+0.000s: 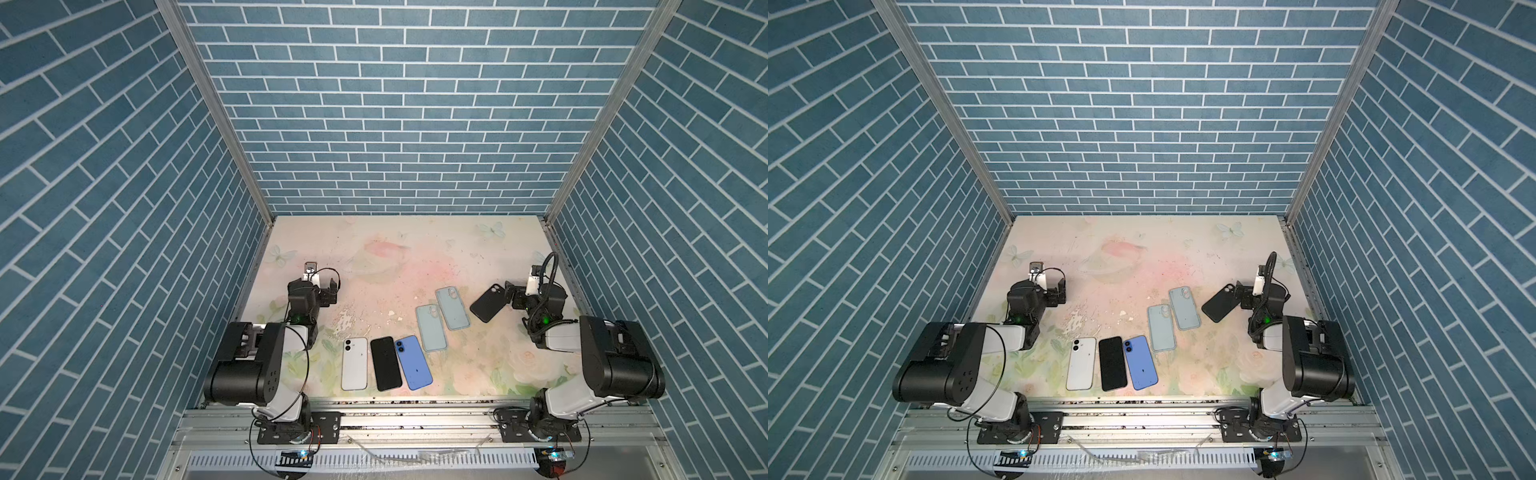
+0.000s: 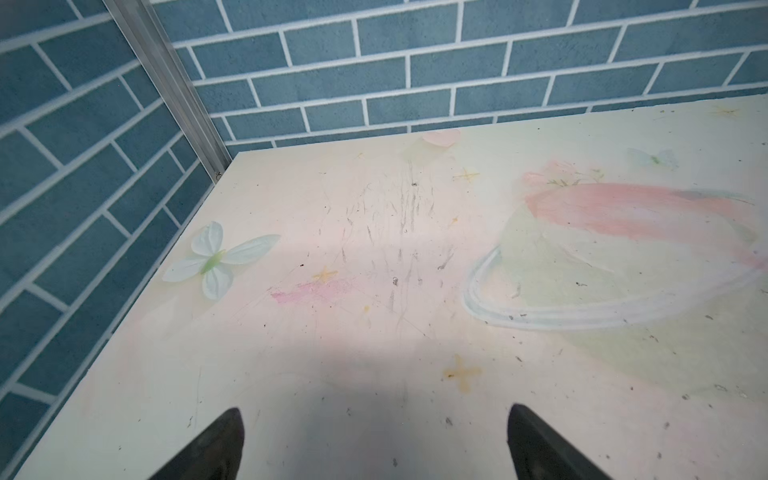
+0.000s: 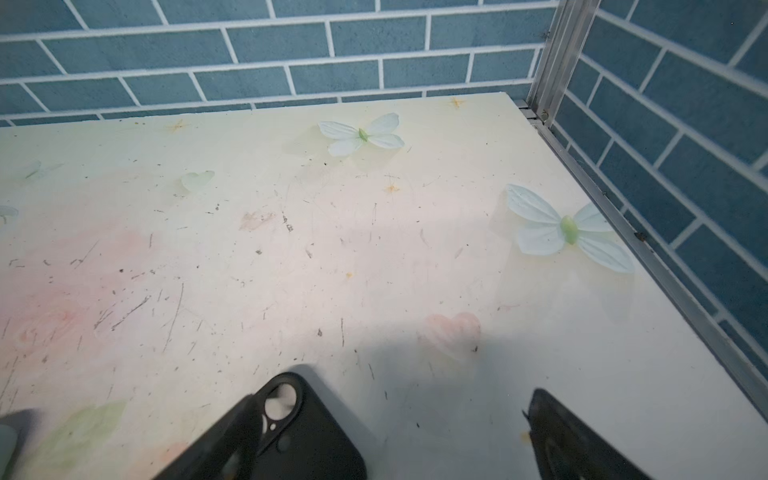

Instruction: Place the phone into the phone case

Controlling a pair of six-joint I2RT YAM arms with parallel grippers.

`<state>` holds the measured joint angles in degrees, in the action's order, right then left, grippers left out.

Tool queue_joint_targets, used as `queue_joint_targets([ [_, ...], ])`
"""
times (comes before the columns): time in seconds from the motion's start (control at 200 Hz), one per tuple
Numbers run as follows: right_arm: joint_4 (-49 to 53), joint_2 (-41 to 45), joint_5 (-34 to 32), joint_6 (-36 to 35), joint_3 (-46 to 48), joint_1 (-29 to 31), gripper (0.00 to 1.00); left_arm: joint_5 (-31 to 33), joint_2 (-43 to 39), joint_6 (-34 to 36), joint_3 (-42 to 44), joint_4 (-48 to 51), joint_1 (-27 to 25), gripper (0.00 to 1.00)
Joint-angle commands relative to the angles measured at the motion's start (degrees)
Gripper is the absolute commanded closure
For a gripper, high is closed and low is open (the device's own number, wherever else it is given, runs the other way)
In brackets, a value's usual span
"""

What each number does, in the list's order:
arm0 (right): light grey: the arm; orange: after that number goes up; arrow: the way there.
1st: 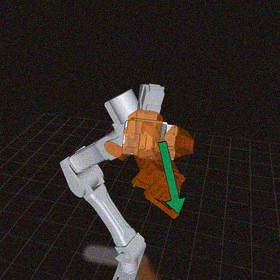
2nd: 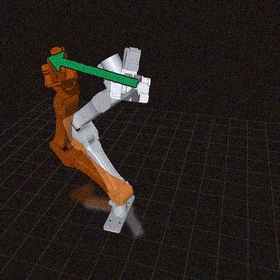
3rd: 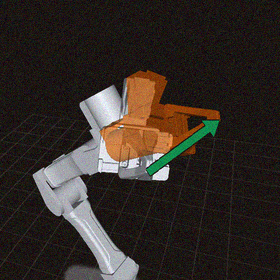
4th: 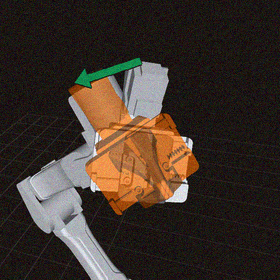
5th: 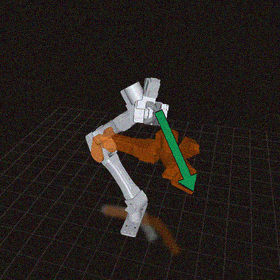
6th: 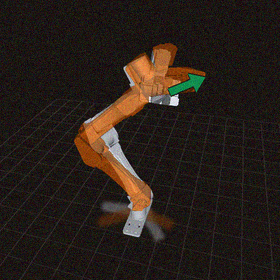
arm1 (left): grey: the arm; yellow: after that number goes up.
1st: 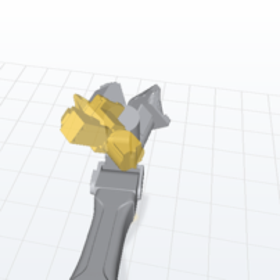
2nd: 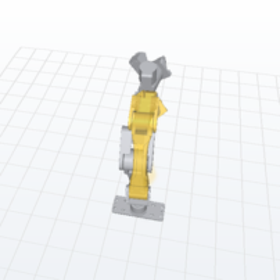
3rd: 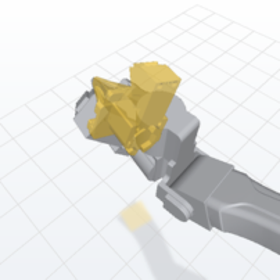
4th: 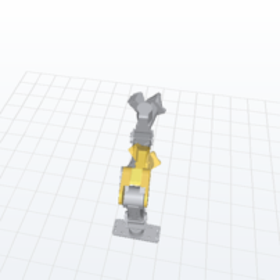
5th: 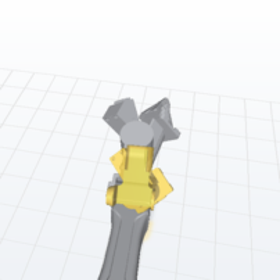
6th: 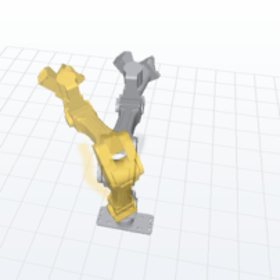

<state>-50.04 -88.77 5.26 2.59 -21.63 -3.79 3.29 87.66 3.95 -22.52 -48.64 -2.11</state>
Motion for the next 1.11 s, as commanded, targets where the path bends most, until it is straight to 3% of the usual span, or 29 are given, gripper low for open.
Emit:
queue_joint_targets([
  [0.0, -0.2, 0.4, 1.0, -0.5, -0.6, -0.1, 0.01, -0.5, 0.0, 0.3, -0.1, 0.1, 0.2, 0.0],
  [0.37, -3.2, 0.7, 0.1, -1.2, 1.2, 0.7, 0.01, -0.7, 0.1, 0.2, 0.0, 0.0, 0.3, 0.0],
  [0.54, -6.9, 1.0, -4.6, -1.7, 3.3, 2.1, 0.01, -0.7, 0.0, 0.2, 0.0, -0.2, 0.3, 0.0],
  [0.715, -5.7, 0.7, -3.0, -0.7, 2.3, 1.2, 0.01, -0.7, 0.1, 0.2, 0.0, -0.1, 0.3, 0.0],
  [0.815, -0.1, 1.7, -6.3, 3.3, -0.4, -1.1, 0.01, -0.4, -1.4, 0.1, -0.8, 2.3, 0.2, 0.0],
  [0.92, 25.1, 9.5, -6.8, 4.3, -10.4, -0.9, 0.01, 0.9, -9.8, -2.5, -9.6, 25.9, -0.2, 0.0],
  [0.97, 34.9, 12.2, -8.7, 11.3, -16.1, -0.8, 0.01, 1.0, -11.9, -7.0, -15.6, 37.0, -0.2, 0.0],
  [1.025, 43.2, 14.0, -8.9, 21.2, -21.6, -1.0, 0.01, -3.5, -14.2, -10.6, -19.8, 43.9, -0.6, 0.0],
  [1.1, 51.0, 14.7, -1.0, 32.1, -26.6, -1.8, 0.01, -6.6, -19.6, -14.5, -20.4, 46.3, -4.0, 0.01],
])
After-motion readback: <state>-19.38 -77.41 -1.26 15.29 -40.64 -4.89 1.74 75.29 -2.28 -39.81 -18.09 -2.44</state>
